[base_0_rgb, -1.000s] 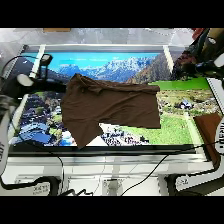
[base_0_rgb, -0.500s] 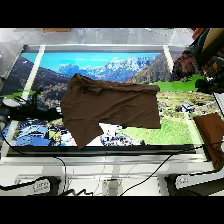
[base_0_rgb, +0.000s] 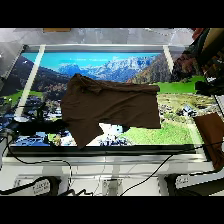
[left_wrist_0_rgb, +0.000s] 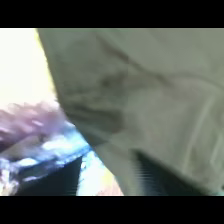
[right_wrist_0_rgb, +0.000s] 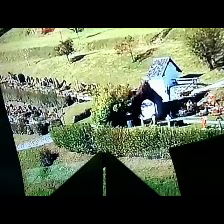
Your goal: Fold the clothes and pants, and hang the long-sleeved shirts on hangers.
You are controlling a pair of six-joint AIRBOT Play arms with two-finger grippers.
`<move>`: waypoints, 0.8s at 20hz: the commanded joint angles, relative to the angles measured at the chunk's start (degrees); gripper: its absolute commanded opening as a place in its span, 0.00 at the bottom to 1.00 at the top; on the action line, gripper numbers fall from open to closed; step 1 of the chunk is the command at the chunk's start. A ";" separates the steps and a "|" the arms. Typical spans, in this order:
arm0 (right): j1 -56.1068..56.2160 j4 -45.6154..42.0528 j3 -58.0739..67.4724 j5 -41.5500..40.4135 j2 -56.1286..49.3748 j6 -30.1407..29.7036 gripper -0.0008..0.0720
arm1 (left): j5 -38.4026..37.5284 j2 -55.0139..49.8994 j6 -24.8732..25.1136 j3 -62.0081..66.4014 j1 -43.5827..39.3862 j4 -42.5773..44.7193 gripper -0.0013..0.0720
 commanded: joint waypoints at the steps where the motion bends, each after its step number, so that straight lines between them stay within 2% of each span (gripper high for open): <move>1: 0.00 0.11 -0.02 -0.13 0.02 0.00 0.03 | 3.52 0.70 4.68 -0.24 2.12 -0.50 0.67; 2: 0.00 0.11 -0.02 -0.22 0.02 0.00 0.03 | 4.11 0.70 7.61 -0.15 2.32 -0.48 0.67; 4: 0.00 0.13 -0.02 -0.33 0.02 0.02 0.03 | 6.67 0.61 8.20 -0.04 2.27 -1.79 0.67; 7: 0.00 0.37 -0.02 -0.26 0.02 0.04 0.03 | 8.98 -0.35 12.24 0.07 2.23 -9.49 0.67; 12: 0.00 0.79 -0.02 0.15 0.02 0.04 0.03 | 9.01 -5.42 12.70 0.44 0.33 -11.58 0.66; 14: 0.00 0.79 -0.02 0.46 0.02 0.02 0.03 | 8.98 -6.03 14.14 0.44 -0.81 -11.56 0.52; 16: 0.00 0.79 -0.02 0.55 0.02 0.04 0.03 | 9.03 -6.03 15.58 0.74 -2.19 -11.58 0.48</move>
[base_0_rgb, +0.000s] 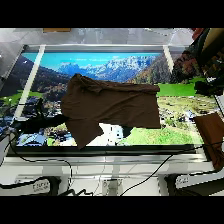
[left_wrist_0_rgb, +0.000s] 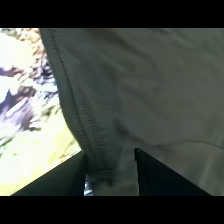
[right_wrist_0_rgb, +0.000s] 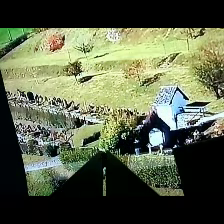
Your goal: Fold the clothes and pants, and hang the long-sleeved shirts on hangers.
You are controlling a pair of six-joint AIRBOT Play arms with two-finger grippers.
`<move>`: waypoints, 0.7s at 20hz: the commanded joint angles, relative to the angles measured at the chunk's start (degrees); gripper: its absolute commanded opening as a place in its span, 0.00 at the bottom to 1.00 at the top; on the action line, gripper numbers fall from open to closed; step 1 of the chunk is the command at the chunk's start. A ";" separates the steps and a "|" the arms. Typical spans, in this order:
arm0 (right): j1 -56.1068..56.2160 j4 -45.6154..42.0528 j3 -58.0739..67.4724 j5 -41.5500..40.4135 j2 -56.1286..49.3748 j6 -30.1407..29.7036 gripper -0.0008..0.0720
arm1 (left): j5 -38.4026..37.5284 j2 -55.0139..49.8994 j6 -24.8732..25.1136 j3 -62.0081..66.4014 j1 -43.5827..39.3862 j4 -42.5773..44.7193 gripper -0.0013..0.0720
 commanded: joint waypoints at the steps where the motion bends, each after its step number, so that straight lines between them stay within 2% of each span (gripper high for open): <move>1: 0.00 0.09 0.02 0.42 0.02 0.07 0.03 | 0.42 -0.87 2.12 0.55 -2.14 0.07 0.48; 5: 0.00 0.07 0.02 1.01 0.02 -0.02 0.03 | 0.46 -0.87 2.14 1.70 -3.08 0.04 0.48; 7: -0.02 0.24 0.00 3.04 -0.04 -3.89 0.03 | 0.68 -0.87 2.12 2.29 -3.04 0.02 0.45; 8: -0.02 0.59 -0.07 5.22 -0.09 -7.52 0.02 | 0.90 -0.85 2.12 2.67 -3.04 0.02 0.13; 9: -0.50 1.88 -0.87 6.84 -0.07 -9.94 0.02 | 0.90 -0.85 2.36 3.10 -3.04 0.00 0.03; 14: -6.43 21.38 -15.28 11.43 0.02 -15.50 0.03 | 0.87 -0.85 2.34 5.27 -3.06 0.00 0.03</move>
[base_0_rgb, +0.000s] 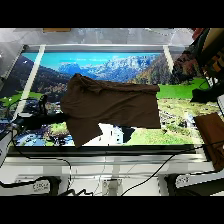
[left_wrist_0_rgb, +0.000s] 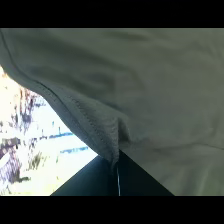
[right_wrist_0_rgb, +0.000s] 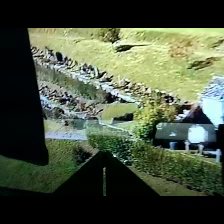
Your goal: Fold the clothes and pants, and hang the long-sleeved shirts on hangers.
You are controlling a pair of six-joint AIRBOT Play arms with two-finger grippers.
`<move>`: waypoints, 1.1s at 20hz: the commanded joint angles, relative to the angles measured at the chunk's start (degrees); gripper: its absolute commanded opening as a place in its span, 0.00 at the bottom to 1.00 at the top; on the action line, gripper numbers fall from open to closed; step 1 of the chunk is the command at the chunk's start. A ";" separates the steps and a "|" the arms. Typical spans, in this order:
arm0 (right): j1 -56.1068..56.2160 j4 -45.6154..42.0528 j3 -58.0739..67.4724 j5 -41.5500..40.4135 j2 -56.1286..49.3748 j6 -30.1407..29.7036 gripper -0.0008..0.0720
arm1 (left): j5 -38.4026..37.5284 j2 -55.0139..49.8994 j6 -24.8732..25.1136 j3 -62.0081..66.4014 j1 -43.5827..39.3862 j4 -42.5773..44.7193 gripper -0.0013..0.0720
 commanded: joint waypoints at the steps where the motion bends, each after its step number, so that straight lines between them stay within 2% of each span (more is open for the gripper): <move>1: -3.19 12.92 -11.26 4.02 0.02 -4.92 0.03 | -0.02 0.04 0.04 1.29 -0.02 -0.28 0.03; 4: -2.75 16.24 -24.39 4.02 0.02 -10.23 0.03 | -0.02 0.04 0.04 1.40 -0.04 -0.31 0.03; 7: -2.69 19.17 -35.19 -3.08 0.02 -10.86 0.03 | -0.26 0.04 0.02 1.40 -0.07 -0.31 0.03; 8: -2.69 21.03 -37.75 -5.81 0.02 -10.84 0.14 | -0.26 0.04 0.02 1.40 -0.04 -0.31 0.03; 9: -2.69 22.49 -39.65 -8.28 -0.02 -10.86 0.32 | -0.26 0.04 0.02 1.40 -0.04 -0.31 0.03; 10: -2.69 23.37 -40.81 -10.40 -0.02 -10.82 0.38 | -0.26 0.04 0.02 1.40 -0.07 -0.31 0.03; 15: -2.67 24.98 -43.10 -15.37 -0.04 -10.40 0.38 | -0.26 0.04 0.02 1.40 -0.04 -0.31 0.03; 16: -2.67 26.25 -43.28 -16.28 -0.09 -10.23 0.45 | -0.26 0.04 0.02 1.40 -0.04 -0.31 0.03; 17: -2.67 27.71 -43.25 -17.40 -0.13 -9.99 0.57 | -0.26 0.04 0.02 1.40 -0.04 -0.31 0.03; 19: -2.67 30.34 -43.25 -19.17 -0.15 -9.81 0.58 | -0.26 0.04 0.02 1.40 -0.04 -0.31 0.03; 22: -2.32 31.95 -43.25 -19.80 -0.15 -9.84 0.52 | -0.26 0.04 0.04 1.40 -0.07 -0.31 0.03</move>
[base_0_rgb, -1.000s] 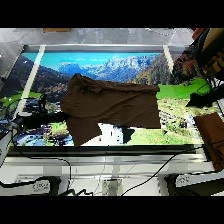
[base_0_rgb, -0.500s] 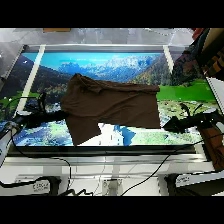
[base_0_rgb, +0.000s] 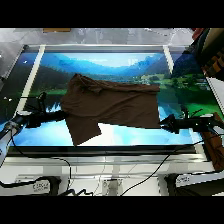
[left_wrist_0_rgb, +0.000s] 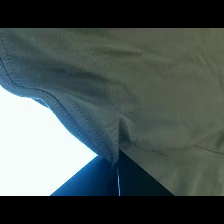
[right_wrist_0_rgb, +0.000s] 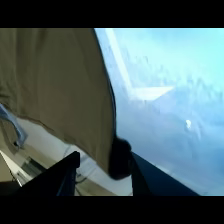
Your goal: Fold the clothes and pants, and hang the long-sleeved shirts on hangers.
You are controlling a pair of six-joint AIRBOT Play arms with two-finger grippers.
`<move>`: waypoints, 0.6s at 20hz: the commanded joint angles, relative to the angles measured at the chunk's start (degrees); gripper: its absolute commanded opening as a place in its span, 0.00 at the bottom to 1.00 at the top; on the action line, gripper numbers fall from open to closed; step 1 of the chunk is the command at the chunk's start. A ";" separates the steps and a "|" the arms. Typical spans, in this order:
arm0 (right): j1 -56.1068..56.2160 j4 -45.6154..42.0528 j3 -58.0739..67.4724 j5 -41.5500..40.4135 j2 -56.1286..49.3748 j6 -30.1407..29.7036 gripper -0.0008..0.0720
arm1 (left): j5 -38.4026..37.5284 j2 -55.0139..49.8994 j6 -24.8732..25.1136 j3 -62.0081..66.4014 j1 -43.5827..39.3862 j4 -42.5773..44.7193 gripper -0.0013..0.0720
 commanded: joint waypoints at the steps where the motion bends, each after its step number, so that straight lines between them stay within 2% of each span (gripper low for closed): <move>1: 0.94 1.22 -0.26 -2.82 -0.09 0.13 0.47 | 0.04 0.04 0.02 0.07 0.02 0.04 0.03; 3: 3.58 -1.70 -0.26 -3.21 -0.22 0.13 0.46 | 0.02 0.04 0.02 0.07 0.02 0.02 0.03; 6: 6.95 -1.55 -0.17 -3.21 -0.63 -1.64 0.42 | -0.15 0.04 0.00 0.09 0.02 0.02 0.03; 8: 7.82 -1.25 0.48 -2.49 -0.59 -2.01 0.11 | -0.22 0.26 0.00 0.09 0.02 0.02 0.03; 10: 7.82 -0.20 1.53 -0.44 -0.11 -2.05 0.04 | -0.22 1.20 0.00 0.09 0.02 0.04 0.03; 12: 7.85 0.26 3.26 2.01 1.20 -2.27 0.03 | -0.24 3.19 0.00 0.13 0.02 0.02 0.03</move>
